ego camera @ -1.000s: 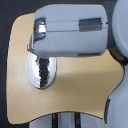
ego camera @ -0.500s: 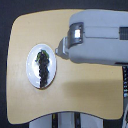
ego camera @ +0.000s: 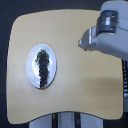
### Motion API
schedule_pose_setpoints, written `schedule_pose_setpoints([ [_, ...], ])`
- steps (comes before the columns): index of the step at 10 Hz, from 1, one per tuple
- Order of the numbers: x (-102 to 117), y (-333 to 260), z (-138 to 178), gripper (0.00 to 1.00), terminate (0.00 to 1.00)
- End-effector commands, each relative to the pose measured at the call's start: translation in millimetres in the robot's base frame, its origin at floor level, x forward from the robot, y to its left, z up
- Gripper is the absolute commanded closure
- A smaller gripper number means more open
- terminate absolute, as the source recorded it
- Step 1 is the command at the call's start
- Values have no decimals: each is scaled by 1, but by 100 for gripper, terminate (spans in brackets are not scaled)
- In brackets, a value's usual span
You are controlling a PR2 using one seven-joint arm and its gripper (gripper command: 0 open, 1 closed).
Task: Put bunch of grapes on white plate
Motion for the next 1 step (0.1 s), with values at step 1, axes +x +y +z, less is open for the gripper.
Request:
schedule_pose_setpoints([
  [1,11,-64,9,0,100],
])
